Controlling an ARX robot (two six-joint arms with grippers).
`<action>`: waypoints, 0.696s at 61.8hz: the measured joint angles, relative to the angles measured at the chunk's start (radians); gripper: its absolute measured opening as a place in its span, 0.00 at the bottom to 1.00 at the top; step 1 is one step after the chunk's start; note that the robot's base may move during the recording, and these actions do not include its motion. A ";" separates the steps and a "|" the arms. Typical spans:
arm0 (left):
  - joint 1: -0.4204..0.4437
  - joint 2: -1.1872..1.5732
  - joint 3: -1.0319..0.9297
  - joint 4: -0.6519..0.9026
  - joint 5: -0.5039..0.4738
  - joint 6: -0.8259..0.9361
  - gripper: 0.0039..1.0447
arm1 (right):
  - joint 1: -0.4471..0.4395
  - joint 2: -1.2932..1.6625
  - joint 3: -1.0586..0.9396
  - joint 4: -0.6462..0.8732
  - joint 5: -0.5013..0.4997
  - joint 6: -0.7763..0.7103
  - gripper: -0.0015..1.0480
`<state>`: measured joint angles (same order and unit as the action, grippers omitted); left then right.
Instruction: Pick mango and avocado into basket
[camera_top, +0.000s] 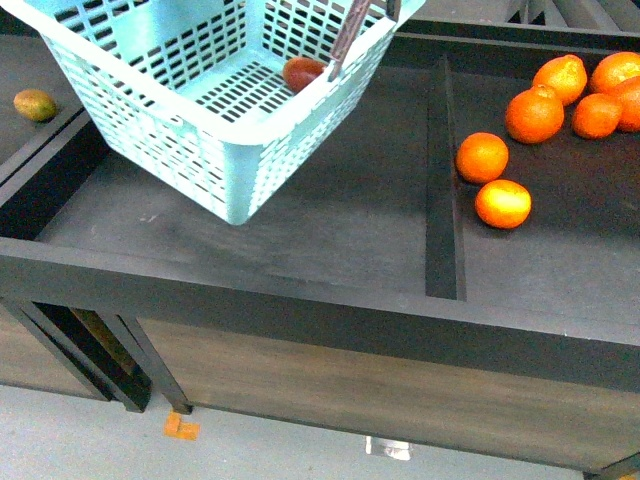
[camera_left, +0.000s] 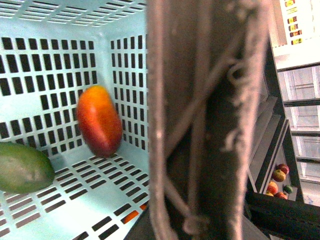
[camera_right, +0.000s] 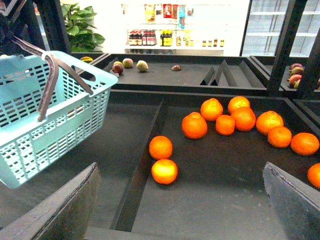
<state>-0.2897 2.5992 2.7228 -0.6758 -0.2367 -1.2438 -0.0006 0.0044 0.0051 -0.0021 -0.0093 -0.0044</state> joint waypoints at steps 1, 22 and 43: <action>-0.002 0.009 0.015 -0.012 0.000 -0.016 0.05 | 0.000 0.000 0.000 0.000 0.000 0.000 0.93; 0.027 0.119 0.146 -0.108 -0.062 -0.303 0.05 | 0.000 0.000 0.000 0.000 0.000 0.000 0.93; 0.021 0.208 0.146 -0.036 -0.058 -0.460 0.05 | 0.000 0.000 0.000 0.000 0.000 0.000 0.93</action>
<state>-0.2684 2.8075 2.8693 -0.7120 -0.2947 -1.7035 -0.0006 0.0040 0.0051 -0.0021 -0.0093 -0.0048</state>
